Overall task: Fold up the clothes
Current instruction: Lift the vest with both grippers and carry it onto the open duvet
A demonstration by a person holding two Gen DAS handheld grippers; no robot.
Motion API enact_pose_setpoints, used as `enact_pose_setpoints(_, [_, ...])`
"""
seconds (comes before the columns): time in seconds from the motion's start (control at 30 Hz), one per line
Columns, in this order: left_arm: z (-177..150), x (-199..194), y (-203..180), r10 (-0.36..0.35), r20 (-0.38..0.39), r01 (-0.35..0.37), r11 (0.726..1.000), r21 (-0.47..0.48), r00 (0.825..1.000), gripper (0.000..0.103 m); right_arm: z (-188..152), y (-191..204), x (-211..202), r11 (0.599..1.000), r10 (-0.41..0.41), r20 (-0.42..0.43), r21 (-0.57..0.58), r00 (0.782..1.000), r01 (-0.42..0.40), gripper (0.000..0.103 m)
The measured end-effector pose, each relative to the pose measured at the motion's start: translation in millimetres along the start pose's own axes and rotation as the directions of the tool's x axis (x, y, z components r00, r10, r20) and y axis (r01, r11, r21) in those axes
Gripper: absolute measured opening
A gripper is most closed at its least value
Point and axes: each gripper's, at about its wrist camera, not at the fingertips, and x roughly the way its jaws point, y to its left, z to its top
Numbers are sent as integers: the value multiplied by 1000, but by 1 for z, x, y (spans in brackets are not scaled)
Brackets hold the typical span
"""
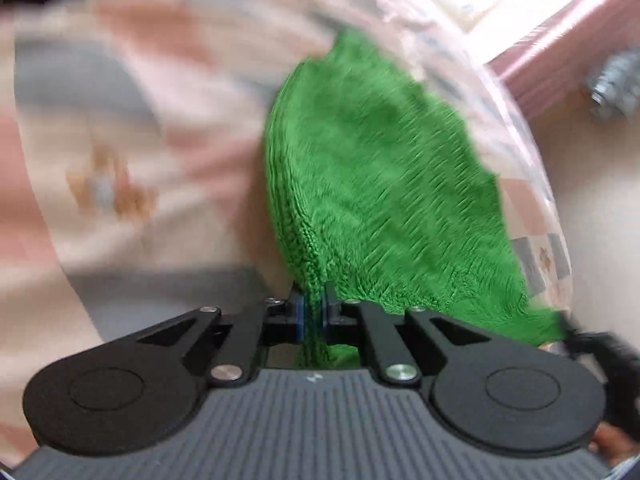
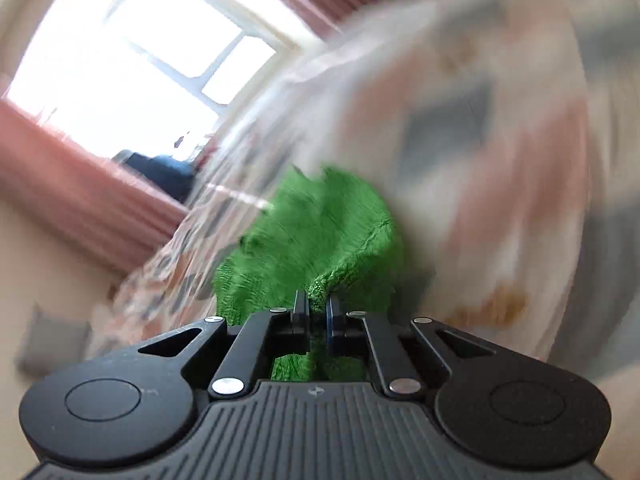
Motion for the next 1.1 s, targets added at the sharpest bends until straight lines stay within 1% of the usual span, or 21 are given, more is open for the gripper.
enact_pose_setpoints(0.03, [1,-9,-2,9,17,-10,1000,24,1000,5,0,15,-16,996,-25,-5,-85,1000,25,7])
enact_pose_setpoints(0.1, [2,-14,-5,56,14,-57,995,81,998,6,-11,23,-32,986,-91,-50,-143,995,83,7])
enact_pose_setpoints(0.13, [0,-9,-4,83,-9,-82,992,99,996,10,-21,13,-33,984,-128,-101,-135,987,114,8])
enact_pose_setpoints(0.2, [-7,6,3,127,-78,-120,989,84,989,12,-39,-24,-21,980,-196,-228,-58,954,188,19])
enact_pose_setpoints(0.23, [-12,12,8,136,-100,-131,990,58,986,12,-46,-47,-20,978,-190,-283,25,940,205,20])
enact_pose_setpoints(0.27, [-18,16,14,132,-120,-130,991,25,984,13,-49,-68,-17,976,-130,-317,127,940,177,21])
enact_pose_setpoints(0.3, [-22,19,21,113,-135,-117,993,-22,984,22,-50,-82,-15,968,-93,-317,194,944,160,29])
enact_pose_setpoints(0.33, [-26,20,28,90,-136,-101,992,-76,987,36,-49,-94,-15,956,-61,-311,254,948,145,34])
enact_pose_setpoints(0.37, [-29,22,34,80,-124,-96,987,-127,989,41,-49,-107,-14,941,-29,-304,314,952,129,41])
enact_pose_setpoints(0.47, [-29,31,50,35,-97,-58,966,-250,995,46,-41,-125,0,906,62,-243,421,968,47,41])
enact_pose_setpoints(0.5, [-28,37,55,19,-93,-45,959,-281,995,52,-41,-130,8,889,83,-240,457,967,37,41])
enact_pose_setpoints(0.63, [-28,58,61,7,-96,-38,947,-319,995,53,-49,-143,48,860,144,-287,511,947,24,41])
enact_pose_setpoints(0.67, [-28,60,61,0,-92,-28,950,-312,996,52,-51,-143,56,854,172,-290,520,941,5,36])
enact_pose_setpoints(0.7, [-26,61,61,-9,-91,-18,954,-301,996,40,-54,-143,64,848,200,-293,530,935,-15,28])
enact_pose_setpoints(0.73, [-23,62,61,-23,-96,-5,958,-288,995,18,-54,-137,69,857,222,-306,515,926,-35,21])
enact_pose_setpoints(0.77, [-20,62,61,-38,-100,9,962,-273,994,7,-52,-127,72,882,229,-326,469,917,-54,11])
enact_pose_setpoints(0.83, [-12,56,53,-28,-102,6,977,-211,994,5,-42,-103,65,950,166,-354,308,921,-53,8])
enact_pose_setpoints(0.87, [-9,49,45,-11,-97,-3,990,-141,995,5,-35,-93,52,970,130,-346,239,929,-47,7])
enact_pose_setpoints(0.93, [-5,28,30,-7,-64,6,1000,-19,998,5,-18,-85,21,981,87,-311,193,946,-26,6])
enact_pose_setpoints(1.03, [1,-8,18,-55,-20,56,997,47,998,5,0,-77,-25,986,80,-285,166,955,-33,5])
enact_pose_setpoints(1.1, [-5,-20,14,-43,-18,44,995,84,999,5,5,-66,-49,991,86,-285,127,955,-51,5])
